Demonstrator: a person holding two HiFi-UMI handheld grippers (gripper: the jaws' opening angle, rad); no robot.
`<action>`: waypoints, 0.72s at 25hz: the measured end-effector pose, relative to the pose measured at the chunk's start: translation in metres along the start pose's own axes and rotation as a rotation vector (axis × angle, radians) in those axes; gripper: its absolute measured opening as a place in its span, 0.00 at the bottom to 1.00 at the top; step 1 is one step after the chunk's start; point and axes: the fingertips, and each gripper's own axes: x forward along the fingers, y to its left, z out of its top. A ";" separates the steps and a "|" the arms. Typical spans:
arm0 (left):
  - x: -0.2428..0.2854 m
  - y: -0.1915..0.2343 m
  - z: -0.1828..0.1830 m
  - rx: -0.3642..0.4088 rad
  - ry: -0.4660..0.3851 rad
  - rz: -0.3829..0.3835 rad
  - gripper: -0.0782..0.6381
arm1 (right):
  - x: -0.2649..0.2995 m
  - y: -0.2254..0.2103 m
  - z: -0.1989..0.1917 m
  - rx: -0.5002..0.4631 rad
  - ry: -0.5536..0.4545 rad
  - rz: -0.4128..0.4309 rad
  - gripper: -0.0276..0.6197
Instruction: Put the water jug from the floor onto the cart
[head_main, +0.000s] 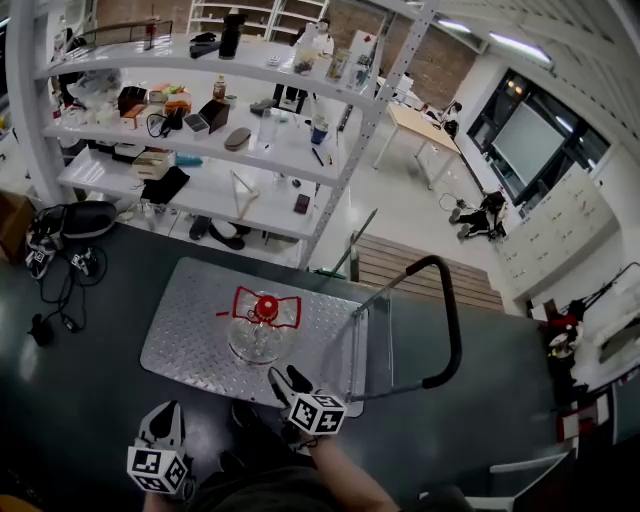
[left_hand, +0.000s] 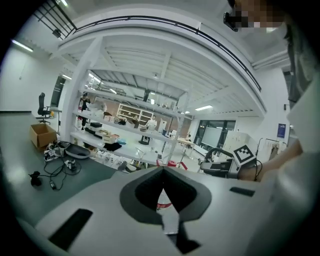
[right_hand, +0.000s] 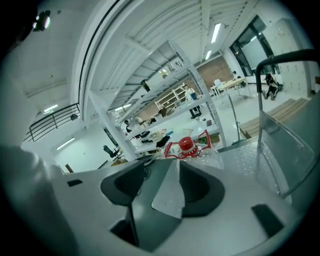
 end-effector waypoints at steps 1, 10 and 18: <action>-0.001 -0.005 0.000 0.006 -0.002 -0.017 0.12 | -0.007 0.006 -0.001 0.006 -0.008 0.015 0.37; -0.008 -0.052 -0.012 0.037 -0.006 -0.049 0.12 | -0.063 0.023 0.009 0.043 -0.068 0.150 0.17; -0.020 -0.119 -0.019 0.009 -0.042 0.039 0.12 | -0.110 -0.003 0.030 -0.076 -0.090 0.217 0.06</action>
